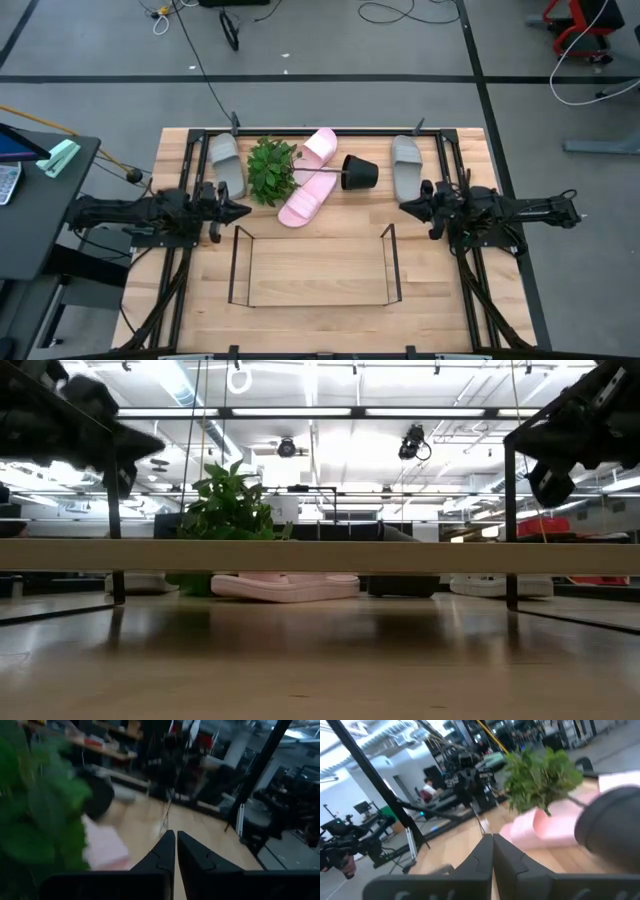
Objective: Pick and place slides into the shelf
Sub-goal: Put the right gray slipper on the shelf
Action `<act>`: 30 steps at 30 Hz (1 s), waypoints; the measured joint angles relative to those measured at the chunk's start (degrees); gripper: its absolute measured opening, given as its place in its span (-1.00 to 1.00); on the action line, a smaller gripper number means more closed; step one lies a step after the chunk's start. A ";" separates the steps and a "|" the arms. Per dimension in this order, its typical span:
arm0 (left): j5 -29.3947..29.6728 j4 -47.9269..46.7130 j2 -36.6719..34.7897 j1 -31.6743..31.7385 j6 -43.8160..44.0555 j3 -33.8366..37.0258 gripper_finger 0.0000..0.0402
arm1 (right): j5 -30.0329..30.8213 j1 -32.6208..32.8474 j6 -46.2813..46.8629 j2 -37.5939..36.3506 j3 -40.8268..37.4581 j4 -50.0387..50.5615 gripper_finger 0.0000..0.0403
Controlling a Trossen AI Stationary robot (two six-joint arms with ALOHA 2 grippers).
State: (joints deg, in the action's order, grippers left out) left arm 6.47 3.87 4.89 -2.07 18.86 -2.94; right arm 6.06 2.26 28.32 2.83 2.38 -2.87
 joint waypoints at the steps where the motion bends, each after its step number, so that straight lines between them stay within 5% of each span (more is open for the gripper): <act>1: 0.90 0.18 -0.01 0.00 -0.89 -1.18 -0.91 | -0.01 0.00 -0.62 0.00 0.44 0.12 -0.93; 10: 11.02 -5.47 7.28 0.02 -10.45 -16.65 -0.92 | -0.06 0.00 -9.86 4.99 13.00 3.57 -0.93; 18: 11.34 -21.71 24.59 0.02 -11.23 -37.65 -0.88 | 0.17 0.00 -16.45 18.97 33.29 28.55 -0.93; 30: 11.53 -46.47 43.30 0.02 -12.98 -69.22 -0.96 | 6.36 -0.02 -11.73 36.75 62.99 52.02 -0.95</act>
State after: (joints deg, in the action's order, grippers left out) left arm 18.00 -42.60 48.19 -2.04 5.88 -72.16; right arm 12.43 2.25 16.59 39.58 65.37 49.15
